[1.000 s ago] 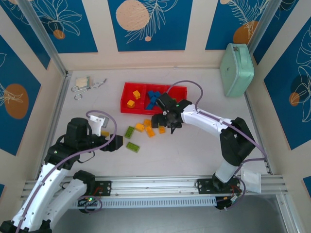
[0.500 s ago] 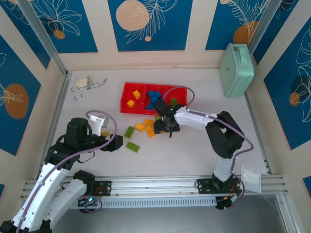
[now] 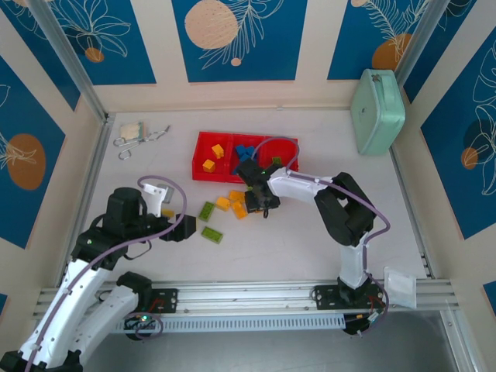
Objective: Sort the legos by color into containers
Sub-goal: Pick up the lego from the center of the table.
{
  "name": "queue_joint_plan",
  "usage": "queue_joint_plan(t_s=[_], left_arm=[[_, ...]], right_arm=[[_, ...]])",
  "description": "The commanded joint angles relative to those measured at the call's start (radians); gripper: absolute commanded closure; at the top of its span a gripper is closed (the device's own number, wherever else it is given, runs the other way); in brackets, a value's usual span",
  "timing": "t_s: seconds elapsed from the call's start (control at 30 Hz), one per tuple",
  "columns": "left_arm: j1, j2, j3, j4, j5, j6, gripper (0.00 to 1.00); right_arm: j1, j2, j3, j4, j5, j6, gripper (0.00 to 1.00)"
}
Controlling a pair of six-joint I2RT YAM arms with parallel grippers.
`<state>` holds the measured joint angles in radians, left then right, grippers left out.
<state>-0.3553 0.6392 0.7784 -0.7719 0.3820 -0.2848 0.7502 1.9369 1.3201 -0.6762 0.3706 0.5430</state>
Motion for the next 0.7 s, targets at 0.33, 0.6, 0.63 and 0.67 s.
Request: queue_joint_plan(t_s=[0.33,0.6,0.63,0.67], left_arm=[[0.011,-0.006,0.010,-0.017,-0.015,-0.012,0.01],[0.011,-0.030,0.010,-0.017,-0.020,-0.012,0.01],[0.011,-0.035,0.010,-0.015,-0.019,-0.012,0.00],[0.011,-0.043,0.009,-0.015,-0.020,-0.012,0.01]], right_arm=[[0.084,-0.009,0.188,-0.232,0.072,-0.030,0.72],[0.068,-0.047,0.308,-0.168,0.018,-0.048,0.71],[0.064,-0.033,0.338,-0.154,0.006,-0.052,0.71],[0.064,-0.012,0.374,-0.146,0.000,-0.053,0.71]])
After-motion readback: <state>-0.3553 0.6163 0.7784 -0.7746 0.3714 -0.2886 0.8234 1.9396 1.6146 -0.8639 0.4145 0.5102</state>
